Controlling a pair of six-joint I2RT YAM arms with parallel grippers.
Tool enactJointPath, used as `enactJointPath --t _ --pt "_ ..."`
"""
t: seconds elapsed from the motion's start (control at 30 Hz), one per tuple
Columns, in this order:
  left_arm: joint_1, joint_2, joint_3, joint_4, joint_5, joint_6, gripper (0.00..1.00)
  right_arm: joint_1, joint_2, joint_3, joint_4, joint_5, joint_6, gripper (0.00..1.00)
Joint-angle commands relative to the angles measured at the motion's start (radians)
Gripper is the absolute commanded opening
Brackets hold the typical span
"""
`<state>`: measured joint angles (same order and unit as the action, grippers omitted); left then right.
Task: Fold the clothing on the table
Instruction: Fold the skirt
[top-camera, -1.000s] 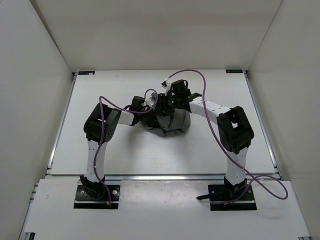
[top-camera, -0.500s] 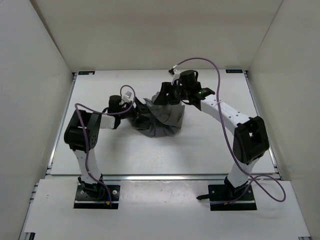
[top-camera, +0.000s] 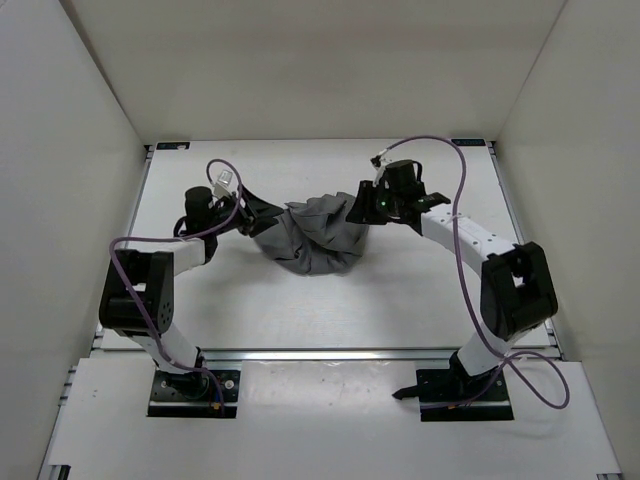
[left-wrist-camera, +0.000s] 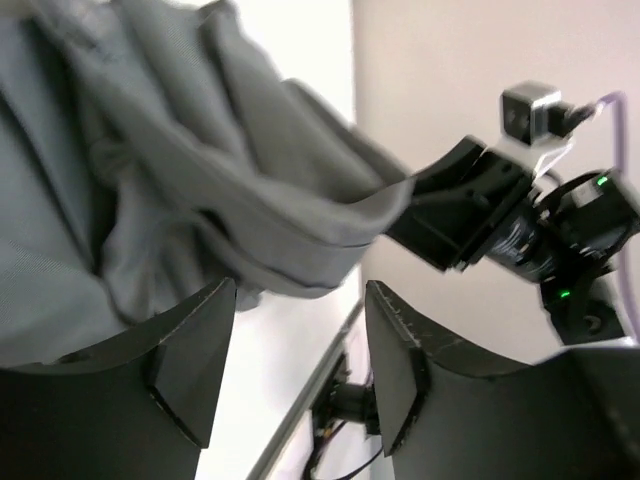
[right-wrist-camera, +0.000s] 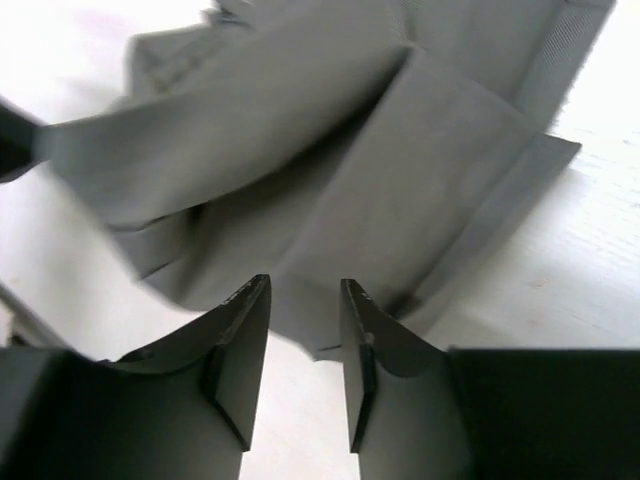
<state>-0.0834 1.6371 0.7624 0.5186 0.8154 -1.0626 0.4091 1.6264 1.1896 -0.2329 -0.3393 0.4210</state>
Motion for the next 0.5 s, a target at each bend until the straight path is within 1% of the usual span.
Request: enactJointPath --t 0.0,0.07,0.13,0.17,0.23,0.33,0.4,0.47 --pt "-0.045 -0.049 0.031 -0.178 -0.057 0.145 0.64 -0.009 0.068 0.059 0.01 0.056 -0.072 0.3" --pt "-0.059 -0.06 0.05 -0.268 -0.117 0.212 0.63 -0.003 0.156 0.128 -0.006 0.048 -0.106 0.3" --pt "-0.056 -0.062 0.045 -0.337 -0.174 0.242 0.57 0.002 0.213 0.221 -0.017 0.022 -0.131 0.3" --pt "-0.052 -0.062 0.04 -0.345 -0.192 0.245 0.56 0.008 0.246 0.249 -0.026 0.014 -0.145 0.29" --pt "-0.042 -0.054 0.014 -0.347 -0.194 0.236 0.46 0.017 0.292 0.301 -0.029 0.003 -0.171 0.29" --pt "-0.033 -0.04 -0.006 -0.362 -0.223 0.247 0.4 0.042 0.351 0.384 -0.045 0.01 -0.209 0.3" --pt "-0.041 -0.039 -0.006 -0.382 -0.249 0.265 0.34 0.057 0.381 0.393 -0.04 -0.015 -0.22 0.3" --pt "-0.042 -0.051 -0.012 -0.41 -0.269 0.279 0.3 0.068 0.404 0.393 -0.029 -0.043 -0.215 0.3"
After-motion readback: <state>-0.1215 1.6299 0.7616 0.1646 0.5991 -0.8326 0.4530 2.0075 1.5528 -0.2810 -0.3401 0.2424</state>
